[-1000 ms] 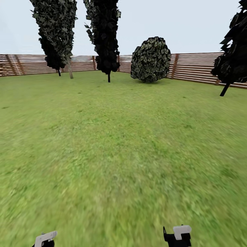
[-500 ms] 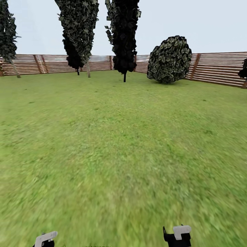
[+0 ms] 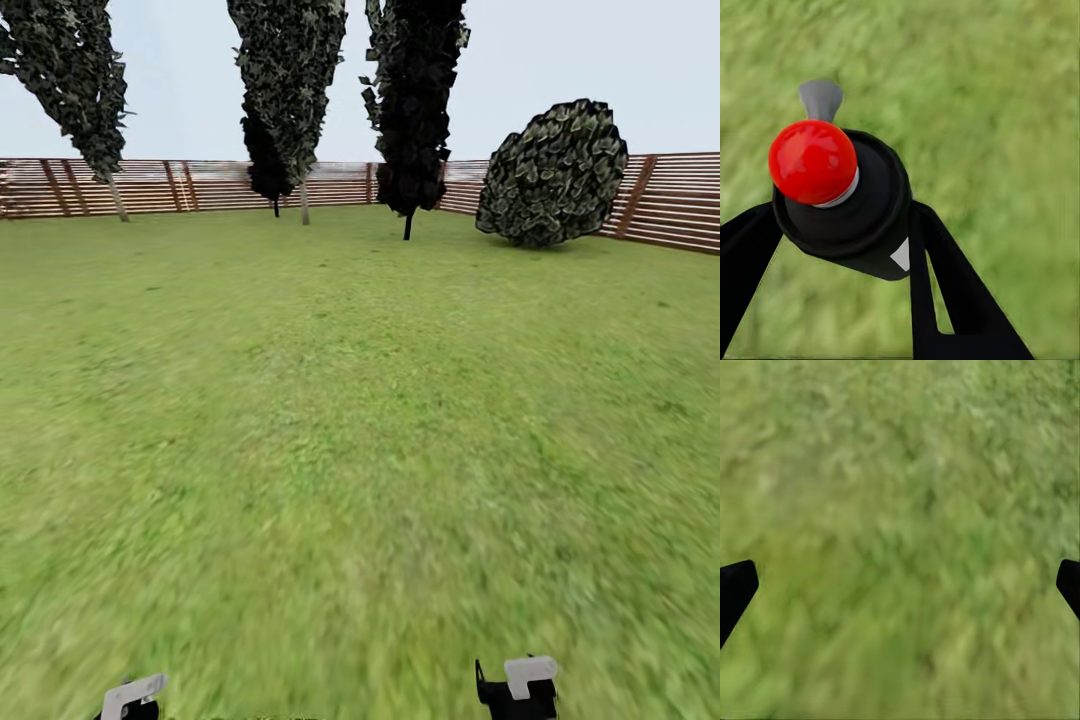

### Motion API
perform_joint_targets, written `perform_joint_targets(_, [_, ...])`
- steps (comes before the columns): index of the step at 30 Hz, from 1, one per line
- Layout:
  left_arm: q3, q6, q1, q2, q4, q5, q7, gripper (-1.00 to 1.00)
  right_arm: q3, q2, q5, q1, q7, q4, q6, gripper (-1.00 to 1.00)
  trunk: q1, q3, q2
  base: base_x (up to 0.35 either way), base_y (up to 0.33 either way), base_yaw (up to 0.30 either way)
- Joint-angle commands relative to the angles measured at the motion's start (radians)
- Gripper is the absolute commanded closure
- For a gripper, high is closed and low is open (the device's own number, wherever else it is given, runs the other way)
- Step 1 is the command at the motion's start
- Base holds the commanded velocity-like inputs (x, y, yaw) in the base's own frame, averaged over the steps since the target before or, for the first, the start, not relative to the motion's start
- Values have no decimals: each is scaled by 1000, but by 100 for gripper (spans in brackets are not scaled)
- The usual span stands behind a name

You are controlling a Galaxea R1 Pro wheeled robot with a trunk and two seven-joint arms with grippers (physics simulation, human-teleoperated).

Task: In the garden, pick up the pesticide atomizer on the floor and spray pesticide onto both trees until each tree trunk is fully covered.

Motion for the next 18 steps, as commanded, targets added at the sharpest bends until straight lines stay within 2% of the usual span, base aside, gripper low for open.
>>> perform_joint_targets(1, [9,-3,-1,0,1,-6,-6,100,-4,0,11,-1,-7,1,-2,-100,0,-1,0,0,0,281])
perform_joint_targets(18, [9,-3,-1,0,1,-8,-7,100,-4,0,11,-1,-7,1,-2,-100,0,-1,0,0,0,281])
